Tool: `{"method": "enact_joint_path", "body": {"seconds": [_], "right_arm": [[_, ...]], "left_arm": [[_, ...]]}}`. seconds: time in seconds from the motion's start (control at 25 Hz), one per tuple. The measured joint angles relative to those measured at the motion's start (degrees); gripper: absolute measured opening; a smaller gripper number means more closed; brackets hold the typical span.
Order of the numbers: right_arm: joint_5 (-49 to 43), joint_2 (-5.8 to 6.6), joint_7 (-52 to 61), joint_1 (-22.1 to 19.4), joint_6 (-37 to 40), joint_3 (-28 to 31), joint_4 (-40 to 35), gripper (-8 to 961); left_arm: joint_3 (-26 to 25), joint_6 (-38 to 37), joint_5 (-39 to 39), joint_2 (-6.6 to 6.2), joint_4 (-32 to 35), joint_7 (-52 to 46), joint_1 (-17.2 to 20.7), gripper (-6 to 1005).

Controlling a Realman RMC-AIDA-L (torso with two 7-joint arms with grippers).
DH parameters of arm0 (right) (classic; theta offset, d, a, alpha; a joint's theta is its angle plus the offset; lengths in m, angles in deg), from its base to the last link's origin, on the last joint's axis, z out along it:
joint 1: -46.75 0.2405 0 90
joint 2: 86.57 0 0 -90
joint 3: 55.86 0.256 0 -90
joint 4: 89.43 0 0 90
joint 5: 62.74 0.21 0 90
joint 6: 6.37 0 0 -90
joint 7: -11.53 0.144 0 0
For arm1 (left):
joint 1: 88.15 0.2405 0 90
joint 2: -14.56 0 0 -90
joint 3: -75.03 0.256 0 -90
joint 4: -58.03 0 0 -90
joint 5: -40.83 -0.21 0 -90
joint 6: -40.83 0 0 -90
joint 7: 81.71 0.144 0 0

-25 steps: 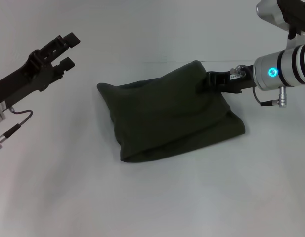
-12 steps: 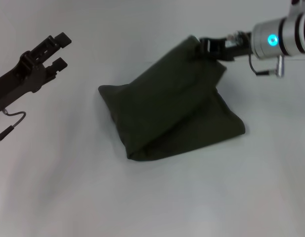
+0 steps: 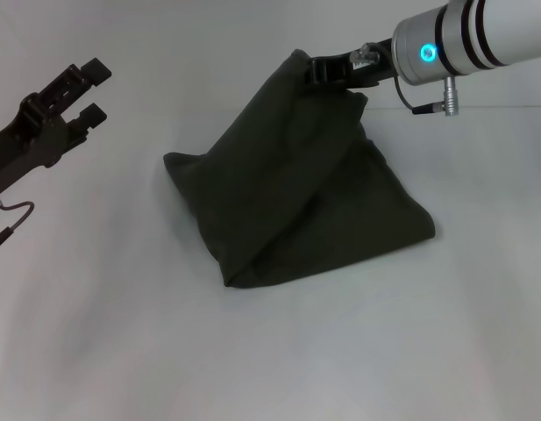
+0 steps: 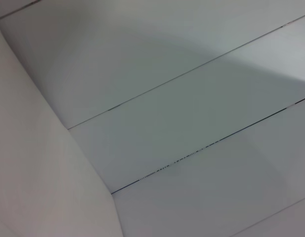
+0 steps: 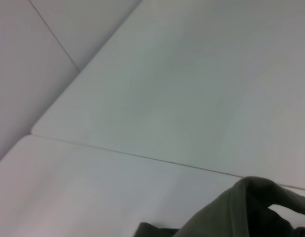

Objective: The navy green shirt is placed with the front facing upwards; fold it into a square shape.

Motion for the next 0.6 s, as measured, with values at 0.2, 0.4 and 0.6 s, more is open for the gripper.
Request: {"method": "enact_joint_path", "body": {"seconds": [0.2, 0.4, 0.6], "right_arm": [[-0.76, 0.24, 0.05, 0.07, -0.73, 0.1, 0.11, 63], [-0.86, 0.67, 0.14, 0.27, -0.92, 0.16, 0.0, 63], [-4.78, 1.23, 2.72, 0.36, -1.0, 0.44, 0.68, 63]], "left_arm": [[-0.32, -0.06, 0.0, 0.0, 0.01, 0.02, -0.01, 946], [-0.36, -0.08, 0.0, 0.1, 0.0, 0.04, -0.07, 946], [-0.35, -0.09, 0.0, 0.17, 0.0, 0.04, -0.09, 946]]}}
